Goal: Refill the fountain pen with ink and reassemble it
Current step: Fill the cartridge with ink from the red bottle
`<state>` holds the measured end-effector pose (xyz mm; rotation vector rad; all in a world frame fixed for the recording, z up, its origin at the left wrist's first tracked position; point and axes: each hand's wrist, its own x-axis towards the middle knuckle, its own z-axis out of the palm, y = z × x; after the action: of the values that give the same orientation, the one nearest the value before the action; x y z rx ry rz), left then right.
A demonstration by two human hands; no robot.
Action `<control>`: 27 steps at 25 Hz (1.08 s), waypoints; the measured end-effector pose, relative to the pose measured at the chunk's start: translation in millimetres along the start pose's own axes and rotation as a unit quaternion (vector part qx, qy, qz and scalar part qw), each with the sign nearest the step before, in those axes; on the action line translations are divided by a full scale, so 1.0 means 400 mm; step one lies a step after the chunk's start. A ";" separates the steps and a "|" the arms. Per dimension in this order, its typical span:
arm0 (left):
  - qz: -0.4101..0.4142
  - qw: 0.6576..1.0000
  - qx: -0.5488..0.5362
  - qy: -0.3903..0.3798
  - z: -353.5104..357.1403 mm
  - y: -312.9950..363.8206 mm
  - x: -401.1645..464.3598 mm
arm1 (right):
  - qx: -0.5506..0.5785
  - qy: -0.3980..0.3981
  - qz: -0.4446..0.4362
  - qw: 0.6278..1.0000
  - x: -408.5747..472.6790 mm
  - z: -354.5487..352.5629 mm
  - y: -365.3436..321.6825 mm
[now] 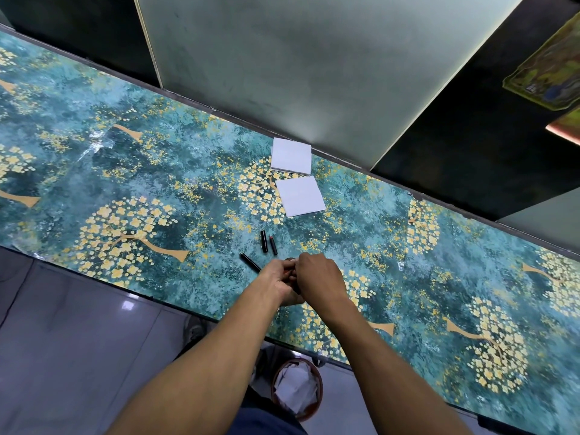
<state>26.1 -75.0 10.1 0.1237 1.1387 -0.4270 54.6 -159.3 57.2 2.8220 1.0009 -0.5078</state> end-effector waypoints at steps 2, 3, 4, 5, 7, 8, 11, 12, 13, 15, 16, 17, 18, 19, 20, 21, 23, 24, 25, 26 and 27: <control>-0.001 1.000 -0.001 0.007 -0.001 0.001 0.000 | 0.007 0.007 -0.010 1.000 -0.014 0.003 0.006; 0.000 1.000 0.004 0.010 -0.003 0.001 0.001 | 0.025 0.016 -0.003 1.000 -0.020 0.007 0.009; 0.000 1.000 0.014 0.011 -0.005 0.000 0.000 | 0.050 0.024 0.010 0.998 -0.024 0.011 0.011; 0.001 1.000 0.025 0.012 -0.006 -0.002 -0.002 | 0.077 0.031 0.026 0.996 -0.027 0.017 0.015; 0.007 0.999 0.040 0.016 -0.006 -0.005 -0.008 | 0.123 0.042 0.053 0.990 -0.031 0.026 0.019; 0.013 0.999 0.048 0.020 -0.005 -0.006 -0.011 | 0.136 0.047 0.058 0.988 -0.036 0.029 0.020; 0.031 0.993 0.109 0.027 -0.008 -0.011 -0.018 | 0.164 0.066 0.073 0.982 -0.057 0.034 0.025; 0.043 0.989 0.139 0.032 -0.012 -0.014 -0.019 | 0.178 0.071 0.082 0.978 -0.064 0.035 0.030; 0.057 0.983 0.171 0.041 -0.018 -0.017 -0.020 | 0.194 0.075 0.094 0.974 -0.069 0.037 0.035; 0.094 0.967 0.228 0.065 -0.031 -0.022 -0.023 | 0.220 0.079 0.115 0.966 -0.074 0.042 0.044; 0.113 0.959 0.250 0.074 -0.035 -0.024 -0.026 | 0.231 0.081 0.120 0.962 -0.075 0.046 0.047; 0.132 0.950 0.271 0.081 -0.037 -0.024 -0.027 | 0.245 0.082 0.126 0.958 -0.074 0.050 0.049; 0.152 0.941 0.290 0.088 -0.039 -0.024 -0.028 | 0.263 0.084 0.134 0.952 -0.074 0.053 0.050; 0.172 0.931 0.309 0.095 -0.042 -0.025 -0.029 | 0.281 0.085 0.143 0.945 -0.074 0.056 0.052; 0.189 0.921 0.326 0.100 -0.044 -0.026 -0.030 | 0.294 0.088 0.151 0.940 -0.073 0.058 0.053; 0.202 0.912 0.340 0.105 -0.047 -0.025 -0.031 | 0.303 0.091 0.159 0.935 -0.071 0.059 0.056; 0.221 0.900 0.359 0.115 -0.054 -0.023 -0.037 | 0.318 0.092 0.169 0.928 -0.069 0.059 0.060; 0.228 0.895 0.366 0.117 -0.058 -0.021 -0.042 | 0.325 0.095 0.172 0.925 -0.067 0.058 0.061; 0.235 0.890 0.373 0.117 -0.062 -0.020 -0.044 | 0.332 0.097 0.174 0.922 -0.065 0.059 0.064; 0.242 0.885 0.382 0.115 -0.066 -0.018 -0.045 | 0.341 0.100 0.176 0.918 -0.062 0.059 0.066; 0.249 0.878 0.392 0.115 -0.071 -0.017 -0.045 | 0.352 0.102 0.179 0.913 -0.060 0.060 0.069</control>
<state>-7.0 -67.7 15.0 1.1839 1.0540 -0.3924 47.7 -200.1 42.5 3.6466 0.3134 -0.6352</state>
